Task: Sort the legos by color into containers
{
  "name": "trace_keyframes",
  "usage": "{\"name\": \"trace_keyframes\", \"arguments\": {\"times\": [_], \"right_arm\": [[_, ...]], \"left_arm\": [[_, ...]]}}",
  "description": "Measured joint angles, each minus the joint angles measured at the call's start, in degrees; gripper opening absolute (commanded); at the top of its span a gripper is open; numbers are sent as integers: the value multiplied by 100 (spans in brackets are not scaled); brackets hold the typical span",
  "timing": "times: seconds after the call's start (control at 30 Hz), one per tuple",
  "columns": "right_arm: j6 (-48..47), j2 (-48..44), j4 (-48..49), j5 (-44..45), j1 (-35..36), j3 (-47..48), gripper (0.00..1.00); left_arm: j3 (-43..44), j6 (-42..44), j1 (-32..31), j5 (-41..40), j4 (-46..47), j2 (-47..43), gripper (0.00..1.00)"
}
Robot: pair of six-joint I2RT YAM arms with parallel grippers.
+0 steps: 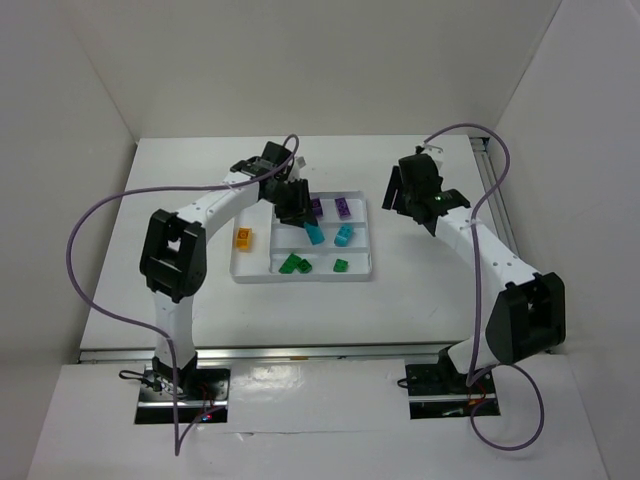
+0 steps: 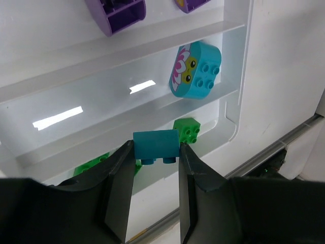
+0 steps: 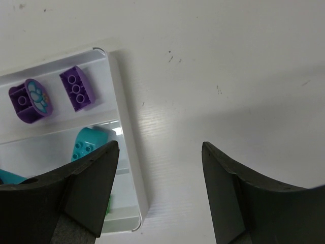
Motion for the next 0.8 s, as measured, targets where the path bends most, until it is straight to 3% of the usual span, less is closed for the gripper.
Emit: {"name": "trace_keyframes", "arguments": {"times": [0.13, 0.17, 0.33, 0.47, 0.5, 0.8], "right_arm": [[0, 0, -76, -22, 0, -57, 73], [0, 2, -76, -22, 0, -57, 74], [2, 0, -116, -33, -4, -57, 76], [96, 0, -144, 9, -31, -57, 95], [149, 0, -179, 83, -37, -57, 99], [758, 168, -743, 933, -240, 55, 99]], "left_arm": [[175, 4, -22, -37, 46, 214, 76], [210, -7, -24, -46, 46, 260, 100], [232, -109, -57, -240, 39, 280, 100], [223, -103, -81, -592, -118, 48, 100], [170, -85, -92, -708, -118, -142, 100], [-535, 216, -151, -2072, -105, -3220, 98]]}}
